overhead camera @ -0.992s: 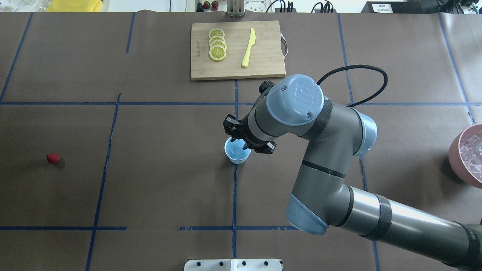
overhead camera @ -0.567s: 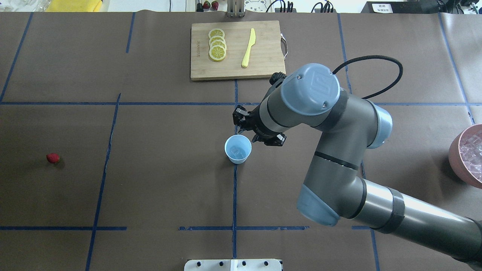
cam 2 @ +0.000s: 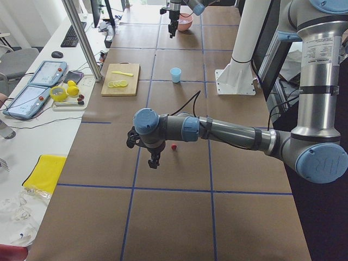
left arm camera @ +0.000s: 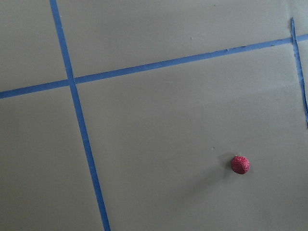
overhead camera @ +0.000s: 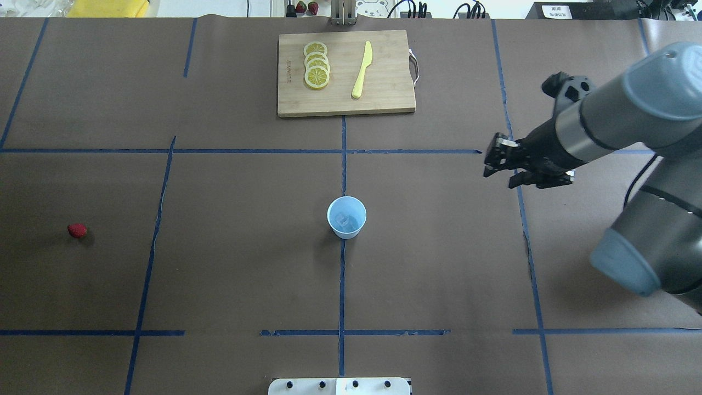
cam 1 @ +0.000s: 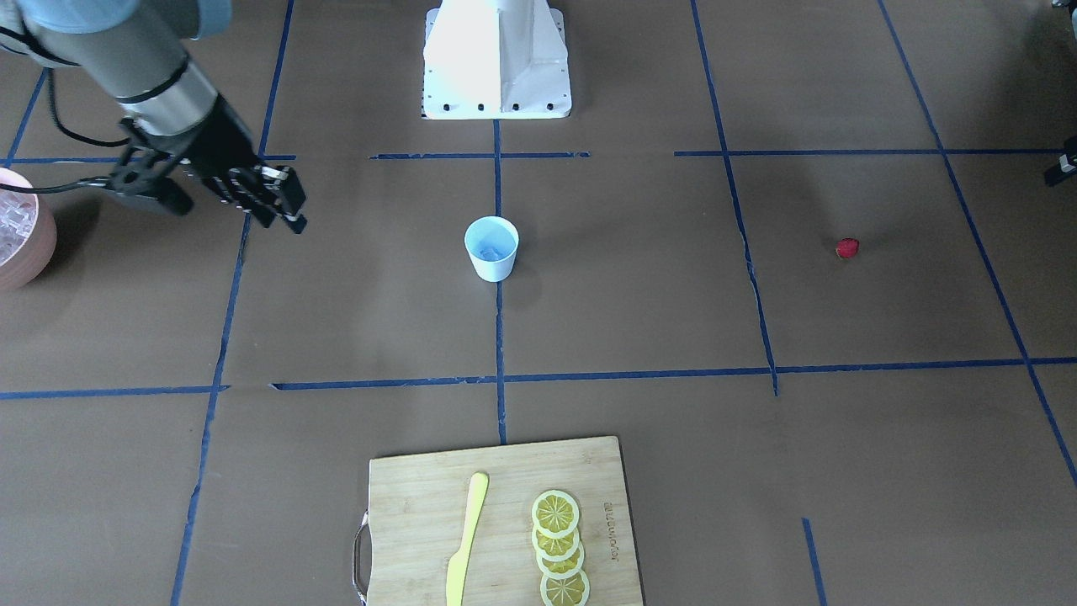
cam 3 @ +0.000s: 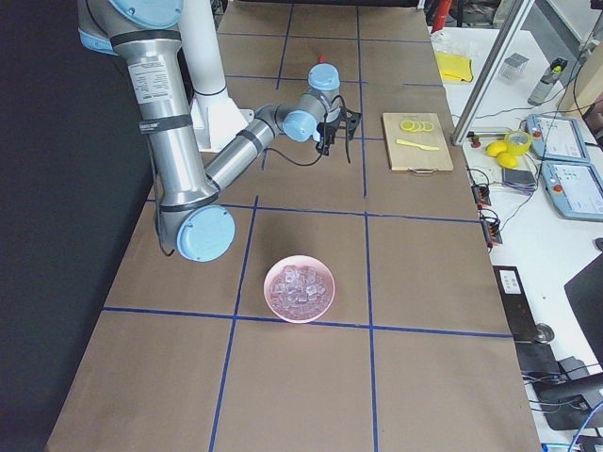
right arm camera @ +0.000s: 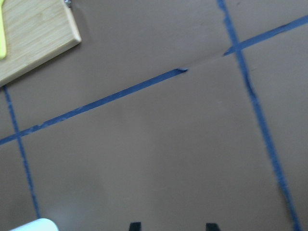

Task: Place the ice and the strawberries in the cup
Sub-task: 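Move the right gripper back to the pink bowl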

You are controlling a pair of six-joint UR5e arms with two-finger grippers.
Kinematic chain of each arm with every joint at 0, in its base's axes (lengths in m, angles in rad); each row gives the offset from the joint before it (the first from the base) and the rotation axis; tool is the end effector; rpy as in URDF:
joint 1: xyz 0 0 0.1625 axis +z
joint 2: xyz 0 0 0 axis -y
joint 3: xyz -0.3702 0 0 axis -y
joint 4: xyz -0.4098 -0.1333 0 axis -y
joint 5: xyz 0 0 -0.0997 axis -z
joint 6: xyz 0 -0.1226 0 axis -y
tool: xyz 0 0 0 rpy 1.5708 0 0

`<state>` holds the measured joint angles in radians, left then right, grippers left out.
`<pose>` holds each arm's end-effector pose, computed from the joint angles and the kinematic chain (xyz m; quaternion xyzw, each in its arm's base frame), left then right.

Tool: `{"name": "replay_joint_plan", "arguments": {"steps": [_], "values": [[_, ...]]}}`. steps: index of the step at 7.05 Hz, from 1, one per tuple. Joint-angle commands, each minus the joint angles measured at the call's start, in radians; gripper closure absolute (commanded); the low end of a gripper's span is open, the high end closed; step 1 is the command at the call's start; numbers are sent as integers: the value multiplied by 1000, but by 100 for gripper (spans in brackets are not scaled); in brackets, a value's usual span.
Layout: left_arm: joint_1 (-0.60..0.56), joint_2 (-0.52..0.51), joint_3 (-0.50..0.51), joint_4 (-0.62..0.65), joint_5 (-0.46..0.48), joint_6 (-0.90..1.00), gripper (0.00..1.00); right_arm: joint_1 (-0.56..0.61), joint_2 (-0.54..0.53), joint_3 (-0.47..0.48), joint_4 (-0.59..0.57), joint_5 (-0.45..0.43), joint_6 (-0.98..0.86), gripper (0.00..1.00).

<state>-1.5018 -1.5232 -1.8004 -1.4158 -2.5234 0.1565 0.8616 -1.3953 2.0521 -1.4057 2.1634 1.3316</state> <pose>0.0003 -0.4881 0.5264 0.0320 0.4575 0.1061 0.8823 -0.2970 -0.4456 0.2730 -0.0283 -0.4656 0.1574 0.8704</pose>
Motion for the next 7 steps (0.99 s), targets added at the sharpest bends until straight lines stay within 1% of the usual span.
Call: {"name": "replay_joint_plan", "arguments": {"steps": [1,2,3,4,5,6,7], "values": [[0,0,0,0,0,0,0,191,-243,17,5,94,-447,36],[0,0,0,0,0,0,0,259,-320,-4,4,95,-644,37],[0,0,0,0,0,0,0,321,-362,-47,4,95,-816,36],[0,0,0,0,2,2,0,371,-369,-125,5,92,-965,36],[0,0,-2,0,0,0,0,382,-363,-175,5,82,-1065,34],[0,0,-2,0,0,0,0,381,-358,-203,8,75,-1077,33],[0,0,0,0,0,2,0,382,-364,-219,8,75,-1132,33]]}}
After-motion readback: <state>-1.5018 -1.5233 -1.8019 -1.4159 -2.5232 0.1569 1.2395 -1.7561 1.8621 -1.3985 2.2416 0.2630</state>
